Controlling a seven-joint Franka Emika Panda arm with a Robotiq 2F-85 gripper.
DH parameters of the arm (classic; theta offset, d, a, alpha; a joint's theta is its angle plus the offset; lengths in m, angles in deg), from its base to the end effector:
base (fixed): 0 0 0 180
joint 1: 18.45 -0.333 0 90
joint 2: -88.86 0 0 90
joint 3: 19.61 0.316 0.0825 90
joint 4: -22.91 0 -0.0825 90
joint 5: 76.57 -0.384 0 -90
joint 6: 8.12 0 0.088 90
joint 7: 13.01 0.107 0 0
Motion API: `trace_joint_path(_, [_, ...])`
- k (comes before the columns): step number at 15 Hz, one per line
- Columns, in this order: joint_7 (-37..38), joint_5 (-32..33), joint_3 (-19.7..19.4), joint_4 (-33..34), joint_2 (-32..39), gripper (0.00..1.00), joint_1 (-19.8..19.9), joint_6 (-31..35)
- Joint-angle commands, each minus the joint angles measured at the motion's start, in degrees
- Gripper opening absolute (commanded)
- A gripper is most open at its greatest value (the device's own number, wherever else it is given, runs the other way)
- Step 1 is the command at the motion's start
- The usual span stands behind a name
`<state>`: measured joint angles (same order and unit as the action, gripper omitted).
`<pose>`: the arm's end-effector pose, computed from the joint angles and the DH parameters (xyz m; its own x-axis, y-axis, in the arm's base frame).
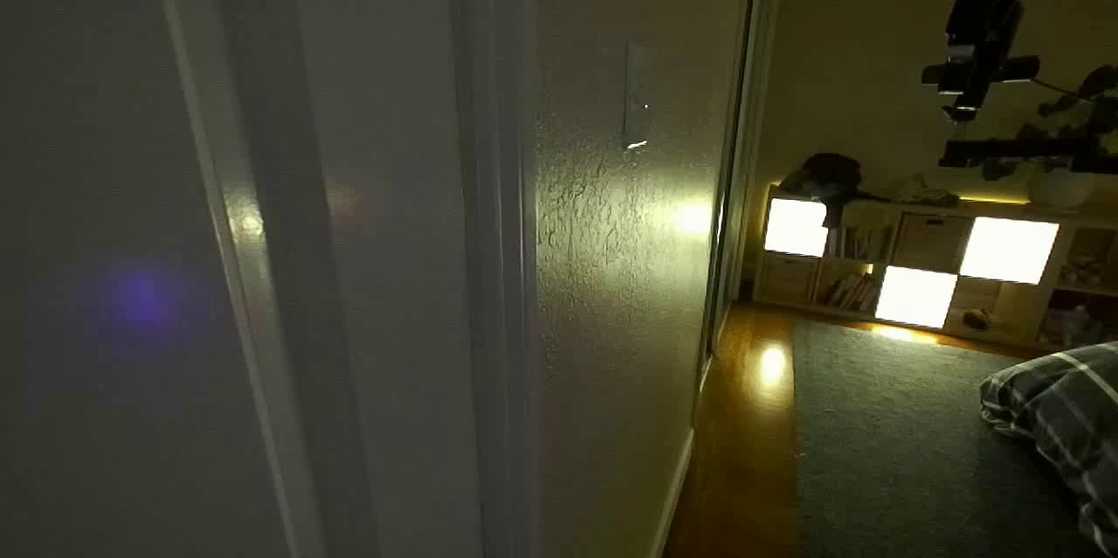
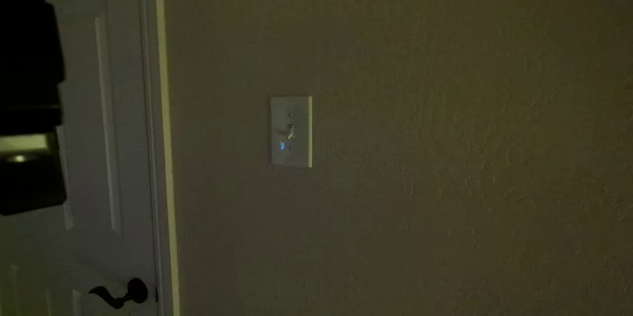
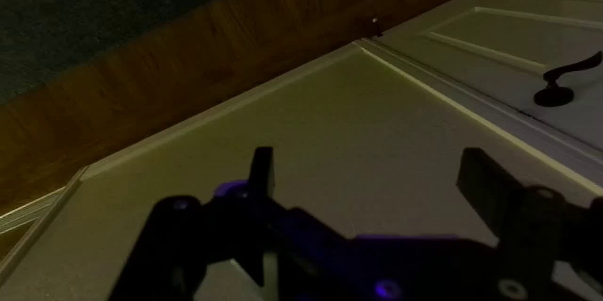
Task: Turn on the light switch, turn it off then turn it back on
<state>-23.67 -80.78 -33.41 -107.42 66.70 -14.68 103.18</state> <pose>0.4218 -0.1370 0.5088 0.9884 -0.1351 0.0697 -0.1237 -0.9811 -0.1486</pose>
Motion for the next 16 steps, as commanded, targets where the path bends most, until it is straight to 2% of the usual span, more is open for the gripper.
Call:
trace_joint_path(1, [-0.39,-0.45,1.02,0.16,0.16,1.0,1.21,-0.2])
trace_joint_path(9, [-0.86,-1.35,2.25,0.74,1.87,1.0,0.01,1.27])
trace_joint_path(16, [-2.4,-5.37,5.68,5.69,12.23,1.0,-2.23,14.95])
